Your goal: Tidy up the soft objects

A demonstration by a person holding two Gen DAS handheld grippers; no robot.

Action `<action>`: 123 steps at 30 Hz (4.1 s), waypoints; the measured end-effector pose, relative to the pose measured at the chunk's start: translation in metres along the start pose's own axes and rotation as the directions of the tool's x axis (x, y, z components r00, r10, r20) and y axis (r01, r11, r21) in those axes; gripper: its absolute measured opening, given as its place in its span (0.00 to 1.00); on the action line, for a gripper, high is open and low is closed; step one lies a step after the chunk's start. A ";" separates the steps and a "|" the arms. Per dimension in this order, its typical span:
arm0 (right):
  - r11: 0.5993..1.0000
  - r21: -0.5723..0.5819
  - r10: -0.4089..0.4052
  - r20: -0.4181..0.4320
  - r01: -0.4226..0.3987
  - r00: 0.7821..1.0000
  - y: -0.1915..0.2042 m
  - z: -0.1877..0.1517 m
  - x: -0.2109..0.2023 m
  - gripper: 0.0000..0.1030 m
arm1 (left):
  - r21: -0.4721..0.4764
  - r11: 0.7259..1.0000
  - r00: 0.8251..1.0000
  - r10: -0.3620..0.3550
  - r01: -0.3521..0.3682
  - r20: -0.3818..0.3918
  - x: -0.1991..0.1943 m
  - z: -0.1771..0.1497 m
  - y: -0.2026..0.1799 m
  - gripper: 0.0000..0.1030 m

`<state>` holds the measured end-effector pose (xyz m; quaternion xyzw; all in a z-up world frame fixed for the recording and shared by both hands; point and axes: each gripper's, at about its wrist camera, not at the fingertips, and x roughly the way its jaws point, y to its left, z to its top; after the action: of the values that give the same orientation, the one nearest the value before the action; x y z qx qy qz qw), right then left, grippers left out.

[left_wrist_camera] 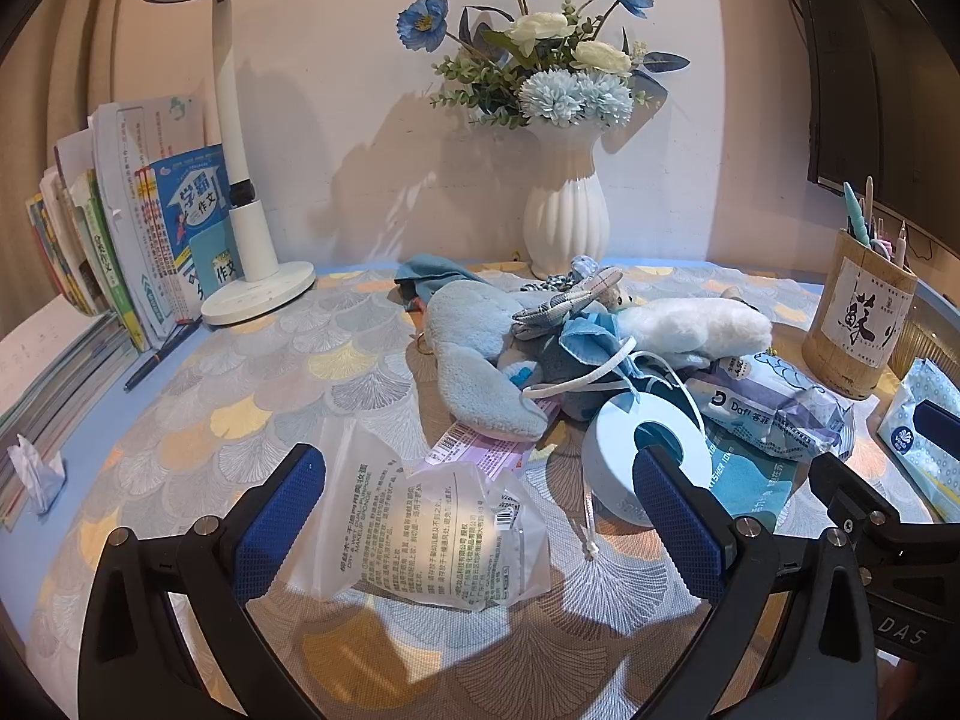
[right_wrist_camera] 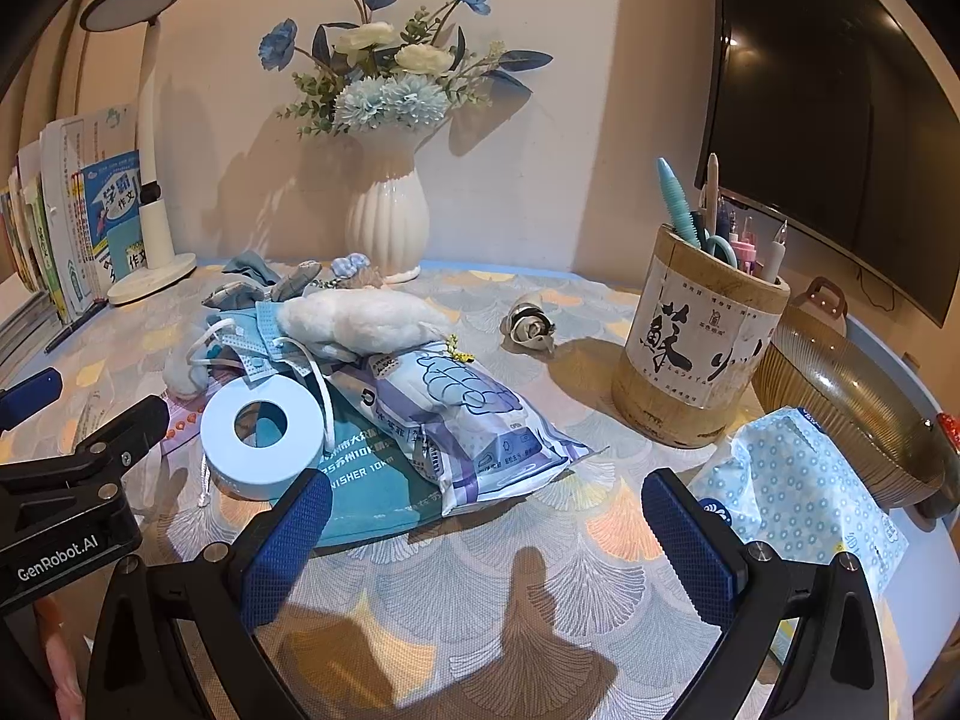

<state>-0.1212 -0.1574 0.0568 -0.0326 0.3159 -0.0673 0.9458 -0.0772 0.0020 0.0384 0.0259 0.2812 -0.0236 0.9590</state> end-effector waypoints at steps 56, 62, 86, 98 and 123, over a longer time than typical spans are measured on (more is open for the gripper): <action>0.866 0.063 0.487 -0.325 -0.495 0.811 0.053 0.017 0.046 0.56 | -0.195 0.862 0.857 -0.496 0.467 -0.139 0.019 0.000 0.072 0.58; 0.801 -0.098 0.508 -0.411 -0.591 0.757 0.056 -0.010 0.002 0.56 | -0.241 0.840 0.850 -0.519 0.486 -0.093 0.017 0.001 0.083 0.58; 0.931 0.060 0.363 -0.078 -0.359 0.928 -0.047 0.069 -0.036 0.60 | -0.015 0.853 0.853 -0.522 0.522 0.010 -0.036 0.105 0.003 0.58; 0.887 0.456 -0.043 -0.077 0.073 0.996 -0.285 0.098 -0.034 0.61 | 0.211 0.742 0.764 -0.644 0.637 -0.040 -0.030 0.197 -0.219 0.58; 0.850 0.515 -0.019 -0.186 0.114 0.982 -0.313 0.065 -0.040 0.66 | 0.194 0.757 0.778 -0.624 0.623 -0.064 -0.057 0.177 -0.230 0.82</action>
<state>-0.1472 -0.4596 0.1647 0.2210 0.3655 -0.1860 0.8848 -0.0437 -0.2368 0.2101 0.0291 0.2676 -0.3702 0.8891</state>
